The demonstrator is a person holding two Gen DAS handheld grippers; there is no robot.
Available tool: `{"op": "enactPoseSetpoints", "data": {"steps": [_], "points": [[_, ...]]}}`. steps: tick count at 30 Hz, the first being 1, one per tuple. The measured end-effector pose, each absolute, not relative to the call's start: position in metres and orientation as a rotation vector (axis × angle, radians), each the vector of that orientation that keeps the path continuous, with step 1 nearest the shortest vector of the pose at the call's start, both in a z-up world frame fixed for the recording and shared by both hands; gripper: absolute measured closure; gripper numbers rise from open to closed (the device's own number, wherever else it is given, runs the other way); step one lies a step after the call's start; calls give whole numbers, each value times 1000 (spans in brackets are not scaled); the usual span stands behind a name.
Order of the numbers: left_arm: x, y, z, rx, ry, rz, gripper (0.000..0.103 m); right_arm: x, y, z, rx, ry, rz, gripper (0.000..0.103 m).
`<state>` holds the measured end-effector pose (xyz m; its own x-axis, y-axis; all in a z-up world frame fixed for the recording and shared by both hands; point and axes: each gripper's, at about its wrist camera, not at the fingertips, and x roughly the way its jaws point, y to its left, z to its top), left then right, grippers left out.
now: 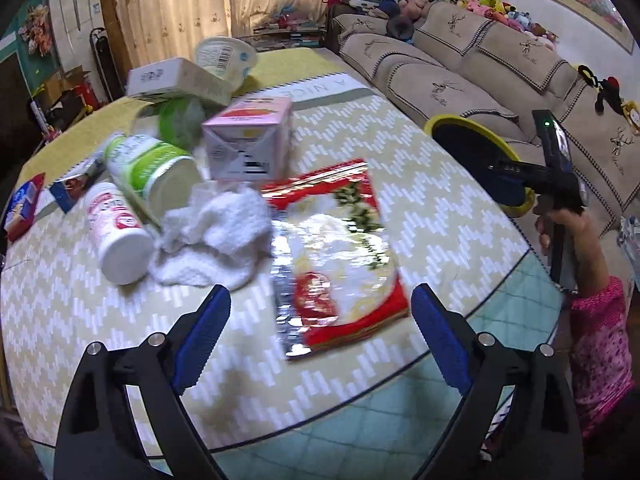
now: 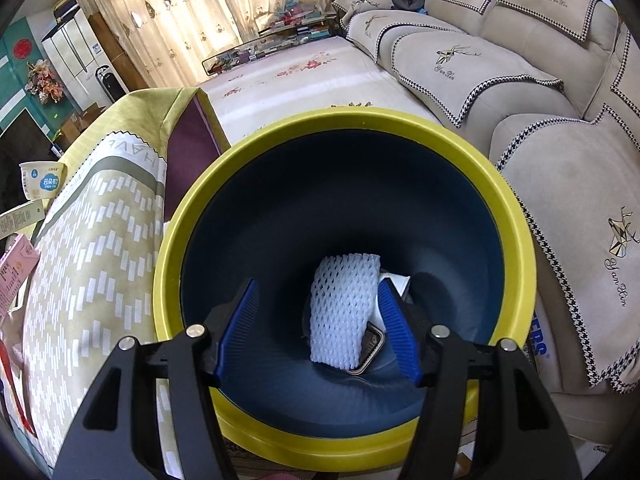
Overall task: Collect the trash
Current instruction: 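Lift the snack wrapper over the bin and open the left gripper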
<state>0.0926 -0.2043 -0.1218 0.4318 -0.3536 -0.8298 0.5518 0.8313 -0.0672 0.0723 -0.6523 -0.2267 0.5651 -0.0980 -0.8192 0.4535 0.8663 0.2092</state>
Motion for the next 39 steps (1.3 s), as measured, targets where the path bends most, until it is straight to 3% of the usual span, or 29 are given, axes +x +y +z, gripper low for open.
{"op": "enactPoseSetpoints", "data": {"steps": [4, 9, 16, 20, 21, 27, 39], "points": [[86, -221, -128, 261, 1006, -516, 13, 72, -652, -227, 425, 919, -336, 43], [91, -234, -145, 229, 1111, -482, 33, 74, -654, -228, 425, 921, -330, 40], [93, -234, -148, 217, 1093, -470, 40, 71, -658, -232, 431, 923, -331, 40], [91, -229, -144, 205, 1085, -492, 73, 68, -660, -231, 438, 918, -332, 40], [90, -226, -143, 199, 1084, -500, 75, 67, -660, -230, 437, 913, -335, 40], [82, -218, -133, 197, 1070, -548, 83, 62, -654, -212, 417, 877, -324, 40], [83, -284, -82, 309, 945, -736, 84, 26, -648, -143, 324, 744, -351, 39]]}}
